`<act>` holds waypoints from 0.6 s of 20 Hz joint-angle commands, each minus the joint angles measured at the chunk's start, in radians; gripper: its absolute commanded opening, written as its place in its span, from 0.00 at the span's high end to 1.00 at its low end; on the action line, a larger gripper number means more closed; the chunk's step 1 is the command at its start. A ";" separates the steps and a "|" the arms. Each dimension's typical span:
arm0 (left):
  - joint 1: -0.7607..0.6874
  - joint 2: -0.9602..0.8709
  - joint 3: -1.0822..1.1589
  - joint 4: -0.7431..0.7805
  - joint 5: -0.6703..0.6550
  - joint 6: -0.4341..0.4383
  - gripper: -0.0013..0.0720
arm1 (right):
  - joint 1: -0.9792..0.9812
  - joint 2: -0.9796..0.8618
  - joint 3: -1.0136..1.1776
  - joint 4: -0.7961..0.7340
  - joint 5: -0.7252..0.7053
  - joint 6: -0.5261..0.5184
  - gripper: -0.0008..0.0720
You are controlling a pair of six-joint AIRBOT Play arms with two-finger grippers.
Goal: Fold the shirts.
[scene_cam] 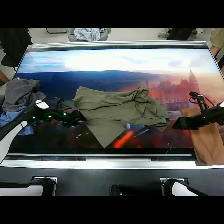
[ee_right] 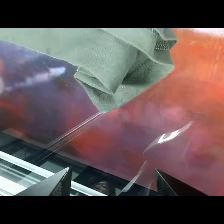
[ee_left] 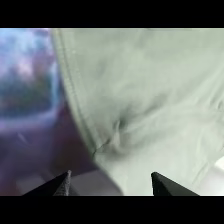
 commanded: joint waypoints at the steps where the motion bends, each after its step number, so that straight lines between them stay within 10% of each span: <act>1: -0.040 -0.032 -0.001 -0.060 0.109 -0.019 0.22 | 0.000 0.009 -0.020 -0.008 -0.005 -0.006 0.12; 4: -0.055 -0.052 0.000 -0.084 0.166 -0.019 0.33 | 0.000 0.011 -0.037 -0.008 -0.008 -0.006 0.06; 8: -0.058 -0.052 0.005 -0.087 0.225 -0.053 0.94 | 0.000 0.010 -0.172 0.072 -0.061 -0.007 0.04; 12: -0.056 -0.030 0.014 -0.086 0.220 -0.052 0.94 | 0.032 0.010 -0.286 0.191 -0.211 -0.020 0.04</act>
